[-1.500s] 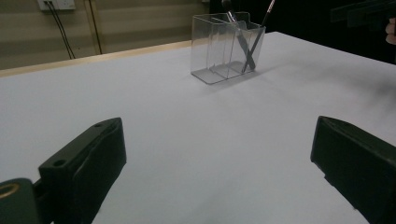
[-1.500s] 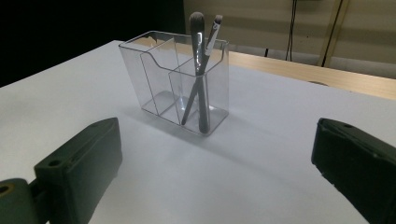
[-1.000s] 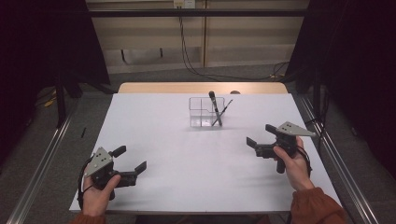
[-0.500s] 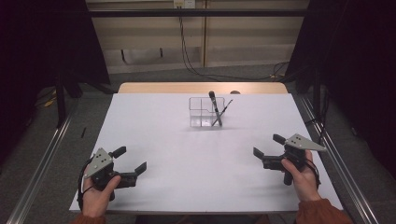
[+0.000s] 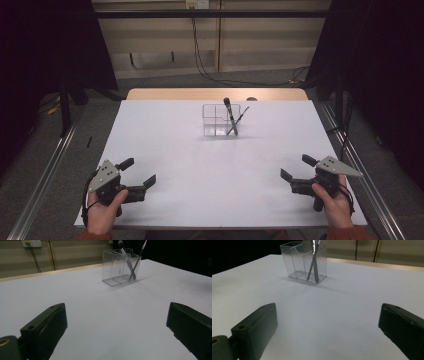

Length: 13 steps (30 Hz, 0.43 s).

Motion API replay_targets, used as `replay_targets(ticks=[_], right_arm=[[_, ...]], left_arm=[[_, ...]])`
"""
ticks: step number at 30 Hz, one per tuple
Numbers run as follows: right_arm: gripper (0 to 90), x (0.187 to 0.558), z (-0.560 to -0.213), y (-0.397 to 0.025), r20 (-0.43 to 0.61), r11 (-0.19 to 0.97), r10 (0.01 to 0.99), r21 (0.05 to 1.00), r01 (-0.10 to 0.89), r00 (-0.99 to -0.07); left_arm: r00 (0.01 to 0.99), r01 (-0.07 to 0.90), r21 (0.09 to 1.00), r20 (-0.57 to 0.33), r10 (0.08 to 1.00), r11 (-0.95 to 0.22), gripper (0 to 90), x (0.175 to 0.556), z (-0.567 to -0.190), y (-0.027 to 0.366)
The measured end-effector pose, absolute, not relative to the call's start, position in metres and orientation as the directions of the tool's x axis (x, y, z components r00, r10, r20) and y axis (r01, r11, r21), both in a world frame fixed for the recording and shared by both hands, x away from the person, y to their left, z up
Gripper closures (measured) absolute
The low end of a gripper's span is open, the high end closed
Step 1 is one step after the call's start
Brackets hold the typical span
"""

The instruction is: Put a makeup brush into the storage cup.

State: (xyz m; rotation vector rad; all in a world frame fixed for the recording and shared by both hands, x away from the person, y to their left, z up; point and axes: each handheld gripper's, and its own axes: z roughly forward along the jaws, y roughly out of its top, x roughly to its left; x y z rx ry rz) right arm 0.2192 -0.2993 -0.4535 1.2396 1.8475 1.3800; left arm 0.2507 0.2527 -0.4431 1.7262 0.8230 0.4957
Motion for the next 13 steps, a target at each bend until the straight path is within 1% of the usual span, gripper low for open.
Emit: replay_targets(ticks=[5, 8, 13], right_arm=[[1.8, 0.2163, -0.4607, -0.2993, 0.095, 0.093, 0.889, 0.92, 0.38, -0.447], [1.8, 0.2161, -0.4592, -0.2996, 0.103, 0.079, 0.889, 0.926, 0.37, -0.446], [1.7, 0.2177, -0.4612, -0.2991, 0.099, 0.093, 0.886, 0.919, 0.383, -0.453]], left_arm=[[0.676, 0.275, 0.949, -0.079, 0.733, -0.151, 3.2, 0.2508, -0.4424, 0.2511], [0.675, 0.273, 0.95, -0.076, 0.734, -0.154, 3.2, 0.2514, -0.4423, 0.2522], [0.67, 0.275, 0.95, -0.078, 0.738, -0.149, 3.2, 0.2513, -0.4413, 0.253]])
